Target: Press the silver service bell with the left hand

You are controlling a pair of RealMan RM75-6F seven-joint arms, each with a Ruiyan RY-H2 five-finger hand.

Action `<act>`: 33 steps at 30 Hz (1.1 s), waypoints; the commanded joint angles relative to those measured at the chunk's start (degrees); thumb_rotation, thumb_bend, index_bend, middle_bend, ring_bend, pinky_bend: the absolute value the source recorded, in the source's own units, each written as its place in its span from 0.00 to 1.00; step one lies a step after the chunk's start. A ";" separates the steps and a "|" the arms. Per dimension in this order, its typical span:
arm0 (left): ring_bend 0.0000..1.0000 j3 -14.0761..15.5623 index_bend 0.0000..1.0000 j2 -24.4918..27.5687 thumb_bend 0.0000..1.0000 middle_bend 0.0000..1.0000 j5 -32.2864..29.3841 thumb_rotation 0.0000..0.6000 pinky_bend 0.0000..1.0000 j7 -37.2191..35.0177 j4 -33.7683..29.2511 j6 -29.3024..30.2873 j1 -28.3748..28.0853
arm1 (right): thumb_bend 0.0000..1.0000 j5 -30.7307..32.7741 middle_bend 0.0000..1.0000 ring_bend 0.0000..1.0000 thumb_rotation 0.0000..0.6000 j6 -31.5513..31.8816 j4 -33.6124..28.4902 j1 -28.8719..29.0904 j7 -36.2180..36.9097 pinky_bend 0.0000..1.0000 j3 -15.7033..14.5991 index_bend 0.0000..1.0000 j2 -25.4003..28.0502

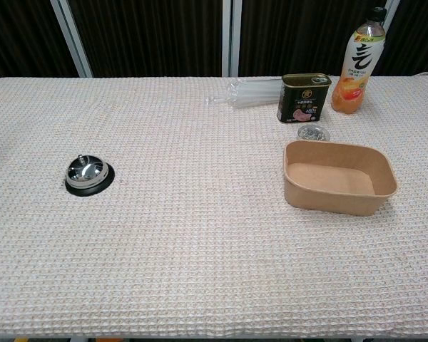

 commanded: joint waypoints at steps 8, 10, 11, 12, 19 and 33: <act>0.00 -0.12 0.00 -0.09 0.00 0.00 0.40 0.00 0.00 0.35 -0.27 -0.06 -0.44 | 0.28 0.07 0.00 0.00 1.00 0.69 -0.10 -0.28 1.64 0.00 0.40 0.00 0.92; 0.00 -0.20 0.00 -0.14 0.00 0.00 0.53 0.00 0.00 0.40 -0.48 -0.16 -0.67 | 0.28 0.21 0.00 0.00 1.00 0.73 -0.08 -0.26 1.81 0.00 0.53 0.00 1.00; 0.00 -0.28 0.00 -0.15 0.00 0.00 0.70 0.00 0.00 0.46 -0.69 -0.33 -0.95 | 0.28 0.30 0.00 0.00 1.00 0.76 -0.06 -0.26 1.90 0.00 0.59 0.00 1.03; 0.00 -0.36 0.00 -0.18 0.00 0.00 0.91 0.00 0.00 0.54 -0.86 -0.51 -1.26 | 0.28 0.39 0.00 0.00 1.00 0.77 -0.02 -0.27 1.94 0.00 0.62 0.00 1.03; 0.00 -0.60 0.00 -2.62 0.00 0.00 2.89 0.00 0.00 1.32 -0.20 -3.51 -4.76 | 0.28 0.16 0.00 0.00 1.00 1.06 0.08 -0.31 2.08 0.00 0.60 0.00 1.11; 0.00 2.08 0.00 -10.48 0.03 0.00 5.61 0.00 0.00 3.47 2.88 -13.00 -11.31 | 0.28 1.64 0.00 0.00 1.00 -0.25 -0.11 0.04 3.75 0.00 0.87 0.00 1.60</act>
